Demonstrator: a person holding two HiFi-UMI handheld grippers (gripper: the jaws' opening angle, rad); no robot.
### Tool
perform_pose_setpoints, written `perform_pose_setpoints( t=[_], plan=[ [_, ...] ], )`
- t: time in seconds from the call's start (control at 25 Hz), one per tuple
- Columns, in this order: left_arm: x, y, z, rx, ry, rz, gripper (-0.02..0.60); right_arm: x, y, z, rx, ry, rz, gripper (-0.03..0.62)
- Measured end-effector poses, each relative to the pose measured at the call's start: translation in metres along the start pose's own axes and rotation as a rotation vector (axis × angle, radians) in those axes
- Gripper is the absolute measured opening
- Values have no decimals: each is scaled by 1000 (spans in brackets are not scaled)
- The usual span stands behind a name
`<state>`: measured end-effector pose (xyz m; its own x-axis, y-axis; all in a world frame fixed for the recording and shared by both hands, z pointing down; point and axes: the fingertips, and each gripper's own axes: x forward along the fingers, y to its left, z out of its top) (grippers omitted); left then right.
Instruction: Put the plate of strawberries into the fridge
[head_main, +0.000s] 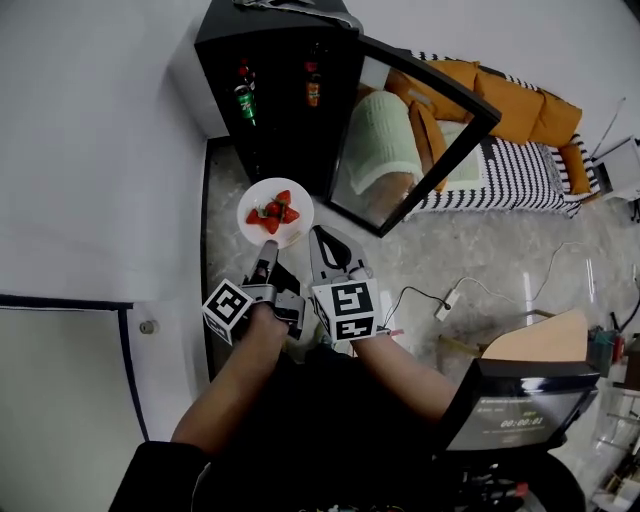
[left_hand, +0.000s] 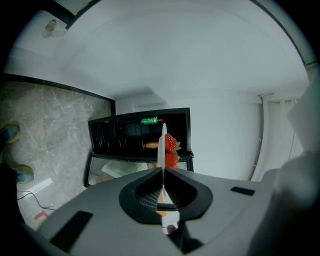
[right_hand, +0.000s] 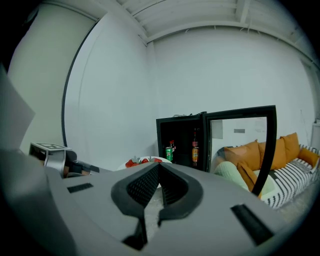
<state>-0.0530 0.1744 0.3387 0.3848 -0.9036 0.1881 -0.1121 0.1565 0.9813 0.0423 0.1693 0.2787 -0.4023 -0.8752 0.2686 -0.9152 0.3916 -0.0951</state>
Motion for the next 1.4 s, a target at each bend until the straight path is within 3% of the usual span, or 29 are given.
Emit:
perform_pose_setpoints(
  t=[0.72, 1.24, 1.4],
  plan=[
    [17, -6, -25, 7, -33, -30, 14, -6, -34, 3, 19, -35, 28, 5],
    [25, 3, -20, 8, -32, -60, 14, 1, -32, -5, -14, -41, 41, 5],
    [56, 1, -1, 5, -9, -51, 14, 35, -37, 2, -18, -28, 33, 5]
  ],
)
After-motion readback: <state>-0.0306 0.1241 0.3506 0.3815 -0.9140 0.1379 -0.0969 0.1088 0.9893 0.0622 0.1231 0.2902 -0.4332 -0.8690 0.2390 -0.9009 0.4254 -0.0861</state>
